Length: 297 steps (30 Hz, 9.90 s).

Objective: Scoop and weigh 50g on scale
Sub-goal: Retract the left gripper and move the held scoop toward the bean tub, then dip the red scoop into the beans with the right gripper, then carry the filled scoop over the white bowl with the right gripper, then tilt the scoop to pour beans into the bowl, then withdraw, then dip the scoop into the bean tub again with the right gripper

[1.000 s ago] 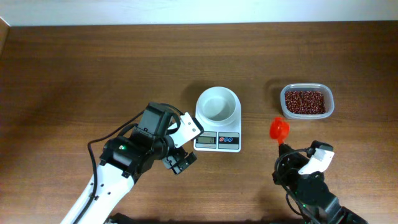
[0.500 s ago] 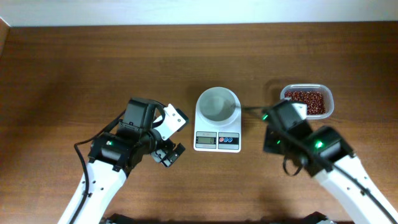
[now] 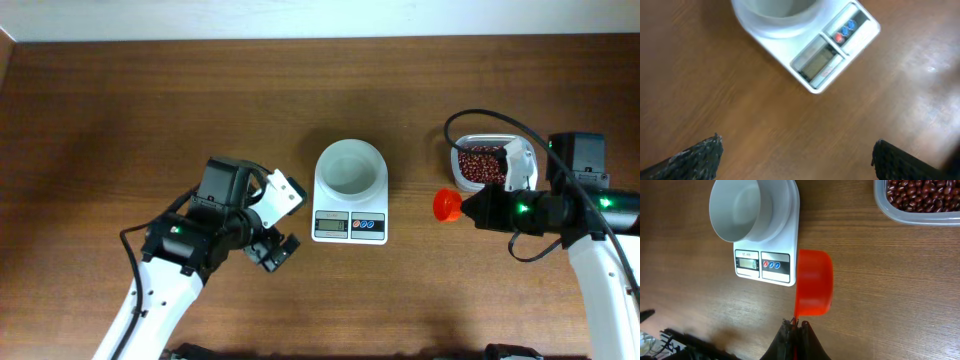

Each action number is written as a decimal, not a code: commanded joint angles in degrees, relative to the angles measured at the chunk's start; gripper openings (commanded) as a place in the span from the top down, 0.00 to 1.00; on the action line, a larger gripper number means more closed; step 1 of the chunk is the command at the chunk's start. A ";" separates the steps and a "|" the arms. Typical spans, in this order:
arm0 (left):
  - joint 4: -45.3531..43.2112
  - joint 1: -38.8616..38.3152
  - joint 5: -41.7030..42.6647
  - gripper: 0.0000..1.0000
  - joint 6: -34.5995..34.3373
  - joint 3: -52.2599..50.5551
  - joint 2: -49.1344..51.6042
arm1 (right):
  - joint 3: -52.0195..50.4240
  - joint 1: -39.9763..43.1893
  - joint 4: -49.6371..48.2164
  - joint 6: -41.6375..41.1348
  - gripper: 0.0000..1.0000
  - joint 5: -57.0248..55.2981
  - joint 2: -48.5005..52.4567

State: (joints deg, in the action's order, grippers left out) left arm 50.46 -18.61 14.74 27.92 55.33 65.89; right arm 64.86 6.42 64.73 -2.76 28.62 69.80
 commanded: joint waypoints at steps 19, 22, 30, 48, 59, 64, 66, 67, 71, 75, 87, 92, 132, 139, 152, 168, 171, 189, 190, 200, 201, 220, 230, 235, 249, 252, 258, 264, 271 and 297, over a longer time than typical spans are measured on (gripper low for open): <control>3.04 5.77 7.30 0.01 7.69 2.84 -1.84 | 0.61 0.37 -0.24 0.68 0.96 0.17 -0.04; 2.51 5.77 4.72 0.01 7.72 2.84 -1.84 | 0.61 0.37 -0.22 0.66 0.96 -0.79 -0.04; 2.60 5.77 4.76 0.01 7.69 2.84 -1.84 | 0.61 0.37 -2.78 0.63 0.96 -5.44 -0.04; 2.60 5.77 4.76 0.01 7.69 2.84 -1.84 | 0.61 1.14 -25.99 0.85 0.96 -28.13 21.59; 2.58 5.77 4.76 0.01 7.69 2.84 -1.84 | 0.61 15.85 -23.98 0.85 0.96 -1.38 25.49; 2.60 5.77 4.76 0.01 7.69 2.84 -1.84 | 0.68 15.85 -24.50 0.63 0.96 0.20 31.95; 2.60 5.77 4.76 0.01 7.69 2.84 -1.84 | 0.68 15.85 -24.41 0.63 0.96 1.90 31.93; 2.58 5.77 4.76 0.01 7.69 2.84 -1.84 | 0.70 15.85 -24.41 0.63 0.96 3.39 31.93; 2.58 5.77 4.76 0.01 7.69 2.84 -1.84 | 0.72 19.63 -23.82 0.66 0.96 10.51 31.93; 2.58 5.77 4.76 0.01 7.69 2.84 -1.84 | 0.72 25.79 -22.03 2.75 0.96 19.98 31.93; 2.58 5.77 4.76 0.01 7.69 2.84 -1.84 | 0.72 30.14 -18.97 3.87 0.96 28.00 31.93; 2.60 5.77 4.76 0.01 7.69 2.84 -1.84 | 0.72 30.08 -17.53 3.89 0.96 31.28 31.93; 2.60 5.77 4.76 0.01 7.69 2.84 -1.84 | 0.72 3.26 -13.55 3.85 0.96 46.64 31.93; 2.58 5.77 4.76 0.01 7.69 2.84 -1.84 | 0.72 -2.12 -19.89 0.37 0.96 46.58 31.93; 2.60 5.77 4.76 0.01 7.69 2.84 -1.84 | 0.72 -9.14 -35.82 11.02 0.96 35.95 31.93; 2.58 5.77 4.76 0.01 7.69 2.84 -1.84 | 0.72 -9.46 -36.79 17.62 0.96 33.22 31.93; 2.60 5.77 4.76 0.01 7.69 2.84 -1.84 | 0.72 -9.46 -36.37 21.59 0.96 36.24 31.93; 2.60 5.77 4.76 0.01 7.69 2.84 -1.84 | 0.72 -9.46 -37.55 13.05 0.96 29.86 31.93; 2.60 5.77 4.76 0.01 7.69 2.84 -1.84 | 0.72 -9.46 -37.53 13.05 0.96 29.88 31.93; 2.60 5.77 4.76 0.01 7.69 2.84 -1.84 | 0.72 -9.46 -35.85 13.49 0.96 28.59 31.93; 2.58 5.77 4.74 0.01 7.69 2.84 -1.84 | 0.72 -9.46 -36.15 13.49 0.96 30.45 31.93; 2.60 5.77 4.76 0.01 7.69 2.84 -1.84 | 0.72 -14.62 -34.71 26.60 0.96 12.11 22.49; 2.60 5.77 4.76 0.01 7.69 2.84 -1.84 | 0.72 -24.46 -34.16 26.36 0.96 -9.25 17.33; 2.60 5.77 4.76 0.01 7.69 2.84 -1.84 | 0.70 -24.48 -31.12 26.36 0.96 -9.42 14.84; 2.58 5.77 4.76 0.01 7.69 2.84 -1.84 | 0.72 -29.27 -33.00 27.54 0.96 -19.17 15.08; 2.60 5.77 4.76 0.01 7.69 2.84 -1.84 | 0.72 -29.16 -33.48 18.91 0.96 -18.73 14.84; 2.60 5.77 4.76 0.01 7.69 2.84 -1.84 | 0.72 -29.16 -25.49 18.51 0.96 -27.69 2.62; 2.60 5.77 4.74 0.01 7.69 2.84 -1.84 | 0.70 -24.20 -22.91 7.74 0.96 -42.18 5.31; 2.60 5.77 4.76 0.01 7.69 2.84 -1.84 | 7.63 -11.39 -12.59 5.79 0.96 -33.53 5.49; 2.60 5.77 4.76 0.01 7.69 2.84 -1.84 | 6.14 22.56 -10.12 6.80 0.96 8.92 32.02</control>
State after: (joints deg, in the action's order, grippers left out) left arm 53.12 -13.04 19.49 34.94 57.23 64.53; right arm 73.10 25.91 54.43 4.45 30.11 99.79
